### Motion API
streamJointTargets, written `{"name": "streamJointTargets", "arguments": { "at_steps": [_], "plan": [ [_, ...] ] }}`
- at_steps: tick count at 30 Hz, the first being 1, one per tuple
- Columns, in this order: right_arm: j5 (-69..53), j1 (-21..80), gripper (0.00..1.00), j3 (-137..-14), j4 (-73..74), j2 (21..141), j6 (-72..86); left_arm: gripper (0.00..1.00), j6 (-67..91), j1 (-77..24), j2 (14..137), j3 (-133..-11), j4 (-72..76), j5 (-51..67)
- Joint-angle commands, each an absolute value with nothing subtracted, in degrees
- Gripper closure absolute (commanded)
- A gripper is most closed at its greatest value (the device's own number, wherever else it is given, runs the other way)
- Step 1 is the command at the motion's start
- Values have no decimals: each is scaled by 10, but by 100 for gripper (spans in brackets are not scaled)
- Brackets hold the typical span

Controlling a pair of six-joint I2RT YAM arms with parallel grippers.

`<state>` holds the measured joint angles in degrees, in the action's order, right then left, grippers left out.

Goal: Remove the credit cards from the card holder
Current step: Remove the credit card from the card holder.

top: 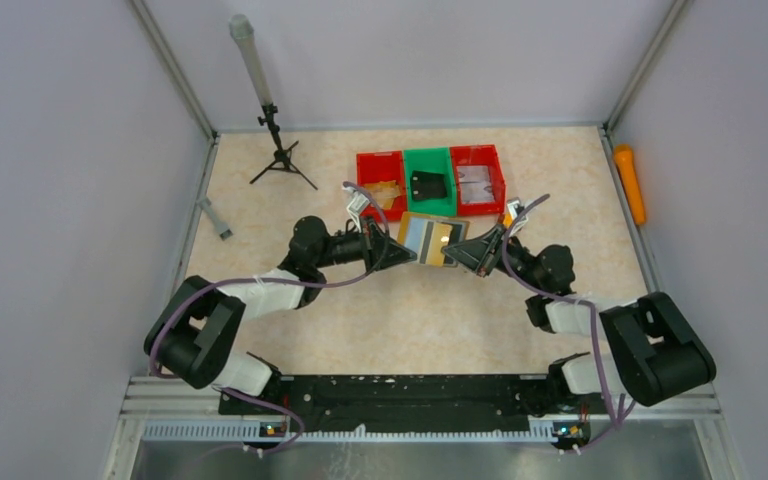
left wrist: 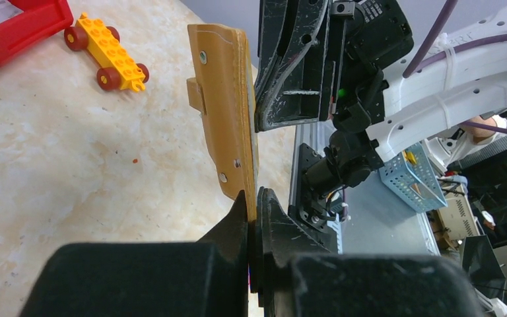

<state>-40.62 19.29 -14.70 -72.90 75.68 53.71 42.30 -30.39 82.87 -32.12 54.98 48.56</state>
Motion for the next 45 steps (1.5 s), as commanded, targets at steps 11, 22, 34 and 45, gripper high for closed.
{"name": "streamJointTargets", "arguments": {
  "at_steps": [11, 22, 34, 45],
  "plan": [
    [-448, 192, 98, -158, -867, 795, 583, 100, 467, -307, 839, -335, 658, 524],
    [-459, 203, 73, -160, -907, 807, 596, 100, 483, -315, 853, -343, 683, 547],
    [-474, 205, 91, -161, -957, 823, 623, 100, 495, -316, 865, -348, 697, 555],
    [-440, 184, 100, -153, -875, 805, 588, 100, 453, -284, 791, -302, 653, 493]
  ]
}}
